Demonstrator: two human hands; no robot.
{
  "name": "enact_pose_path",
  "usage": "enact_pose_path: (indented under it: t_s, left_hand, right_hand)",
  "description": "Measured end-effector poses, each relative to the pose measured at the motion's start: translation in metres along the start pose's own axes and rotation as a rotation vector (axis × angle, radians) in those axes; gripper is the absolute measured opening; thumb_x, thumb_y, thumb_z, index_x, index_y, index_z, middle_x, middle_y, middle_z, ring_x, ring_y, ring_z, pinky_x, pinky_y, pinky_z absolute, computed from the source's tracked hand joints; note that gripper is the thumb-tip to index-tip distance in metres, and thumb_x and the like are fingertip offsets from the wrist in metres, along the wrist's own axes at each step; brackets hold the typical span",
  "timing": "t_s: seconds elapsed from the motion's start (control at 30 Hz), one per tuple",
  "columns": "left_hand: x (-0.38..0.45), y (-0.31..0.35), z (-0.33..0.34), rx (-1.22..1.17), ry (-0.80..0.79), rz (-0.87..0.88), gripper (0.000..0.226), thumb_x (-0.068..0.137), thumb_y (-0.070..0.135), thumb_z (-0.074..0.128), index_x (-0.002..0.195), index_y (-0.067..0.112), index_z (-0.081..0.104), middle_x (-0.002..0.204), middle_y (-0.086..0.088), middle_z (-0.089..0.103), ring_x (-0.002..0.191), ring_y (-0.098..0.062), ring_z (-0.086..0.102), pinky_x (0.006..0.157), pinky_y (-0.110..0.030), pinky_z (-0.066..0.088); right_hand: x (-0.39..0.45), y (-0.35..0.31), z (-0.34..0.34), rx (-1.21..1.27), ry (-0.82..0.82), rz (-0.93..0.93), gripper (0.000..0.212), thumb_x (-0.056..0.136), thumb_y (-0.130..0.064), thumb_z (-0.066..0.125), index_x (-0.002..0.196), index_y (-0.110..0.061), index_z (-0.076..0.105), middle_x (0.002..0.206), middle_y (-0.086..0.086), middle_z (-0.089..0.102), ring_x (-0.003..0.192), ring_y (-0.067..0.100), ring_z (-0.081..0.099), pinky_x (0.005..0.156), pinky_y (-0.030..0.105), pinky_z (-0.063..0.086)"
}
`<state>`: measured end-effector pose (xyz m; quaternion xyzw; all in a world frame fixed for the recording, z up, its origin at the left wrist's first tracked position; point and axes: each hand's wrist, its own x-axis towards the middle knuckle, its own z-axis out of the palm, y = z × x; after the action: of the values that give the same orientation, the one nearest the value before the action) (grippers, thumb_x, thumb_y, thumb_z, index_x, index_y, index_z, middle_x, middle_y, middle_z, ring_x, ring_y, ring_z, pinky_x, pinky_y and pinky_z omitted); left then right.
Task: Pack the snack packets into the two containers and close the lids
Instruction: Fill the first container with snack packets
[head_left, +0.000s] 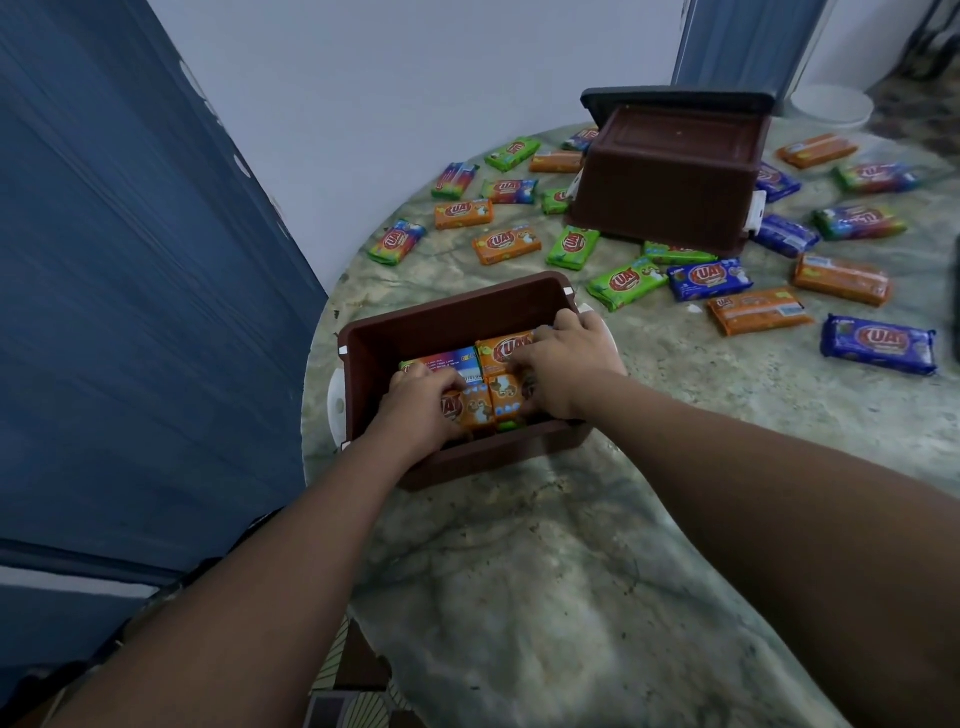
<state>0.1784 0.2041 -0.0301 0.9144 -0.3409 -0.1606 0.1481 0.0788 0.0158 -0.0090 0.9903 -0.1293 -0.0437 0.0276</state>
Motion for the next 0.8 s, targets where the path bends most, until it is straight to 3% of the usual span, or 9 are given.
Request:
enact_pose_path:
  t_s: [0.1,0.23,0.33,0.43,0.53,0.67,0.8]
  left_hand:
    - [-0.004,-0.002,-0.004,-0.046,0.095,0.018,0.061,0.073,0.044,0.086,0.127,0.031,0.061,0.122,-0.001,0.049,0.119,-0.023,0.042,0.102,-0.041,0.044]
    - [-0.015,-0.013,-0.018,0.080,0.464,0.076,0.049,0.082,0.046,0.078,0.123,0.025,0.061,0.113,0.000,0.051,0.109,-0.021,0.045,0.088,-0.035,0.043]
    - [-0.015,-0.030,-0.032,0.129,0.632,-0.084,0.054,0.084,0.043,0.076,0.127,0.018,0.055,0.116,-0.009,0.049,0.111,-0.029,0.043,0.087,-0.041,0.045]
    - [-0.005,-0.040,-0.039,0.140,0.535,-0.335,0.074,0.081,0.047,0.079,0.135,0.011,0.044,0.129,-0.020,0.042,0.116,-0.038,0.041,0.090,-0.046,0.044]
    - [0.013,-0.042,-0.036,-0.101,0.345,-0.483,0.074,0.088,0.043,0.073,0.140,0.011,0.031,0.137,-0.022,0.040,0.119,-0.042,0.048,0.094,-0.051,0.046]
    - [0.030,-0.050,-0.029,-0.112,0.329,-0.488,0.042,0.101,0.026,0.055,0.132,0.012,0.030,0.119,-0.020,0.060,0.099,-0.040,0.061,0.077,-0.049,0.051]
    - [0.040,-0.055,-0.031,-0.039,0.344,-0.458,0.035,0.102,0.021,0.051,0.130,0.010,0.033,0.113,-0.019,0.062,0.092,-0.036,0.060,0.067,-0.043,0.043]
  right_hand:
    - [-0.003,0.003,-0.002,0.155,0.079,0.038,0.063,0.083,-0.078,0.053,0.135,-0.043,0.054,0.128,-0.002,0.052,0.121,0.023,0.044,0.107,0.043,0.032]
    - [-0.002,0.009,-0.001,0.374,0.259,0.167,0.044,0.094,-0.048,0.059,0.134,-0.031,0.052,0.128,0.003,0.044,0.120,0.025,0.040,0.105,0.039,0.036]
    - [0.005,0.012,-0.005,0.439,0.310,0.371,0.049,0.093,-0.038,0.061,0.137,-0.023,0.045,0.133,0.012,0.043,0.123,0.033,0.040,0.104,0.044,0.038]
    - [0.013,0.019,-0.008,0.492,0.155,0.506,0.057,0.095,-0.031,0.061,0.144,-0.015,0.036,0.142,0.020,0.037,0.129,0.039,0.039,0.107,0.047,0.037]
    - [0.021,0.020,-0.004,0.591,0.051,0.521,0.057,0.096,-0.021,0.058,0.146,-0.013,0.032,0.143,0.019,0.038,0.127,0.041,0.048,0.098,0.048,0.045]
    - [0.027,0.020,0.001,0.614,0.034,0.520,0.058,0.095,-0.015,0.058,0.146,-0.015,0.029,0.139,0.018,0.043,0.120,0.040,0.056,0.084,0.045,0.050]
    - [0.034,0.019,0.000,0.595,0.023,0.546,0.054,0.096,-0.015,0.057,0.142,-0.014,0.030,0.139,0.017,0.041,0.119,0.040,0.055,0.076,0.041,0.042]
